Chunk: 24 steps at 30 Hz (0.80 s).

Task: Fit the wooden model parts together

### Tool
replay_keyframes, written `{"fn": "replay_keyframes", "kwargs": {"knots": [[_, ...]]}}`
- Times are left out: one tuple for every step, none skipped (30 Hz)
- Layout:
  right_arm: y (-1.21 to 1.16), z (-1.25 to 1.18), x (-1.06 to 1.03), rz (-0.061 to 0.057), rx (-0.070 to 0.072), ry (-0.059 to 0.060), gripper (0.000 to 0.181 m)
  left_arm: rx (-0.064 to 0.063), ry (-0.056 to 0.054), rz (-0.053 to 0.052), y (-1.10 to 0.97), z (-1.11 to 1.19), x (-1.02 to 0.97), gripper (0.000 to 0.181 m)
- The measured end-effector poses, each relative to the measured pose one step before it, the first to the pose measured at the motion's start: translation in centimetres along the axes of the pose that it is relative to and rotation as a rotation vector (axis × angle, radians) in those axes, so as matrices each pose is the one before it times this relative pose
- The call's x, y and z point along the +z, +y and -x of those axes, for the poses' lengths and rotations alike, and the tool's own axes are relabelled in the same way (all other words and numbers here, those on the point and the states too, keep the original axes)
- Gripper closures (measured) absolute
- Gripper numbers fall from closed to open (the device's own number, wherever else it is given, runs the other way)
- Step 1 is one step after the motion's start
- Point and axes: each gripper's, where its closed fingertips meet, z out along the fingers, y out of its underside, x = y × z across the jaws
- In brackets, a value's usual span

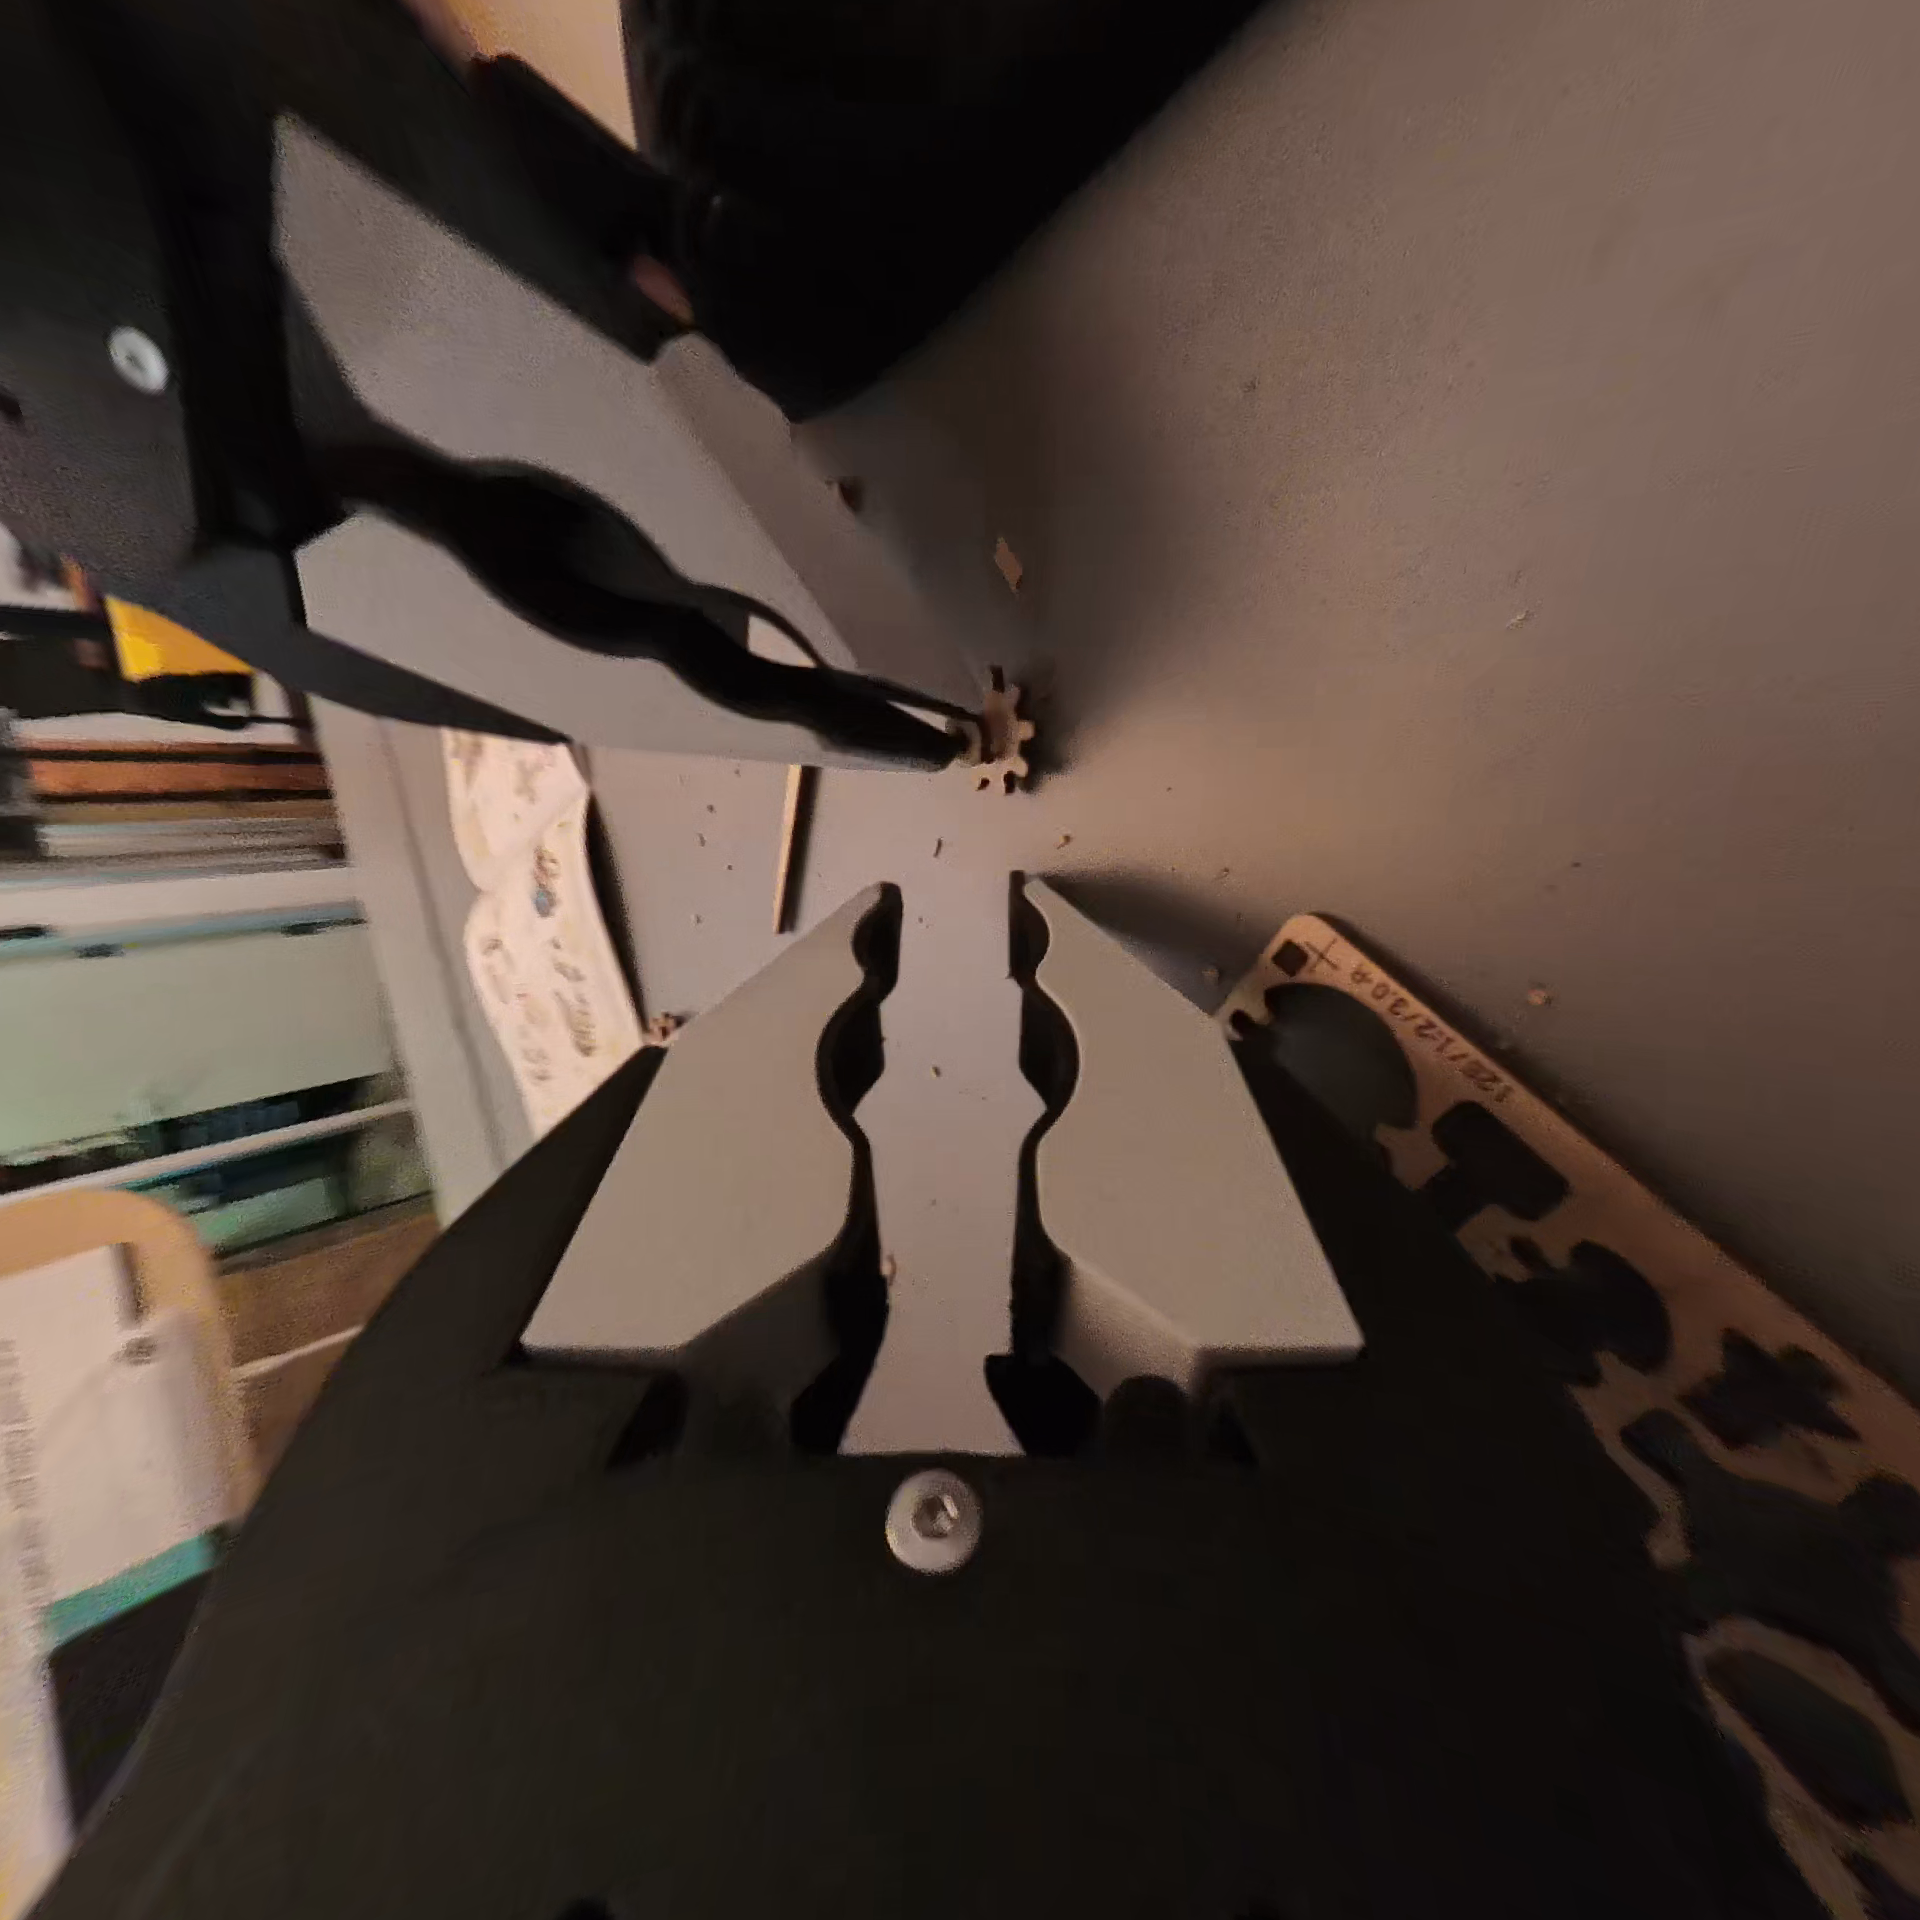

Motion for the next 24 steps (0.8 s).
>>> {"fn": "replay_keyframes", "kwargs": {"knots": [[0.035, 0.059, -0.008, 0.0147, -0.0121, 0.0104, 0.176, -0.0542, 0.0224, -0.0306, -0.235, 0.047, -0.362, 0.162], [-0.009, 0.162, -0.039, 0.0082, -0.0054, -0.0016, 0.176, -0.0464, 0.0150, -0.0344, -0.276, 0.144, -0.382, 0.162], [-0.105, 0.135, -0.080, 0.0000, -0.0017, -0.0042, 0.172, -0.0360, 0.0041, -0.0288, -0.212, 0.275, -0.386, 0.162], [-0.273, 0.069, -0.158, -0.0119, 0.0054, -0.0032, 0.170, -0.0281, -0.0027, -0.0231, -0.138, 0.314, -0.343, 0.162], [-0.378, -0.005, -0.258, -0.0213, 0.0113, -0.0039, 0.172, -0.0241, -0.0035, -0.0207, -0.108, 0.292, -0.302, 0.162], [-0.327, -0.210, -0.288, -0.0208, 0.0160, 0.0040, 0.177, -0.0220, -0.0091, -0.0182, -0.072, 0.363, -0.251, 0.164], [-0.168, -0.517, -0.231, -0.0142, 0.0193, 0.0209, 0.181, -0.0204, -0.0081, -0.0183, -0.073, 0.323, -0.195, 0.166], [0.067, -0.429, -0.070, -0.0018, 0.0185, 0.0141, 0.181, -0.0209, 0.0025, -0.0194, -0.143, 0.109, -0.138, 0.167], [0.350, 0.028, 0.100, 0.0142, 0.0138, -0.0103, 0.181, -0.0213, 0.0115, -0.0149, -0.137, -0.047, -0.112, 0.170], [0.405, 0.107, 0.173, 0.0200, 0.0058, -0.0104, 0.181, -0.0220, 0.0127, -0.0110, -0.143, -0.075, -0.066, 0.172], [0.120, -0.010, 0.141, 0.0047, -0.0051, 0.0026, 0.181, -0.0257, 0.0198, -0.0143, -0.223, -0.186, -0.046, 0.173], [-0.002, 0.232, 0.077, 0.0007, 0.0000, -0.0127, 0.181, -0.0304, 0.0167, -0.0189, -0.305, -0.117, -0.011, 0.174], [-0.142, 0.383, 0.066, -0.0036, 0.0056, -0.0231, 0.181, -0.0339, 0.0059, -0.0229, -0.398, 0.072, -0.007, 0.174], [-0.228, -0.053, 0.044, -0.0090, -0.0058, 0.0070, 0.181, -0.0380, 0.0179, -0.0264, -0.432, -0.099, 0.009, 0.174], [-0.188, -0.488, -0.012, -0.0086, -0.0202, 0.0378, 0.181, -0.0373, 0.0314, -0.0151, -0.240, -0.292, -0.025, 0.174], [-0.101, -0.397, -0.058, -0.0084, -0.0140, 0.0349, 0.181, -0.0318, 0.0210, -0.0051, -0.086, -0.111, -0.045, 0.174], [0.010, 0.254, -0.063, -0.0142, 0.0004, -0.0005, 0.181, -0.0242, 0.0091, -0.0039, -0.028, 0.069, -0.090, 0.172], [0.193, 0.438, -0.045, -0.0112, 0.0015, -0.0033, 0.181, -0.0135, 0.0003, -0.0010, 0.061, 0.163, -0.117, 0.171], [0.398, 0.055, -0.092, 0.0043, -0.0043, 0.0261, 0.181, -0.0064, -0.0096, -0.0031, 0.055, 0.283, -0.137, 0.170], [0.148, -0.043, -0.191, -0.0046, -0.0094, 0.0343, 0.181, -0.0071, -0.0068, -0.0042, 0.044, 0.205, -0.104, 0.170], [-0.145, 0.230, -0.266, -0.0137, -0.0017, 0.0094, 0.181, -0.0087, 0.0002, 0.0010, 0.084, 0.065, -0.047, 0.170], [-0.324, 0.016, -0.277, -0.0185, 0.0149, 0.0106, 0.181, -0.0068, 0.0035, 0.0066, 0.118, -0.024, 0.076, 0.170], [-0.328, -0.164, -0.169, -0.0175, 0.0180, 0.0122, 0.181, -0.0025, 0.0029, 0.0120, 0.148, -0.085, 0.215, 0.170], [-0.105, -0.221, 0.010, -0.0050, 0.0182, 0.0117, 0.181, 0.0013, -0.0020, 0.0197, 0.215, -0.067, 0.317, 0.170]]}}
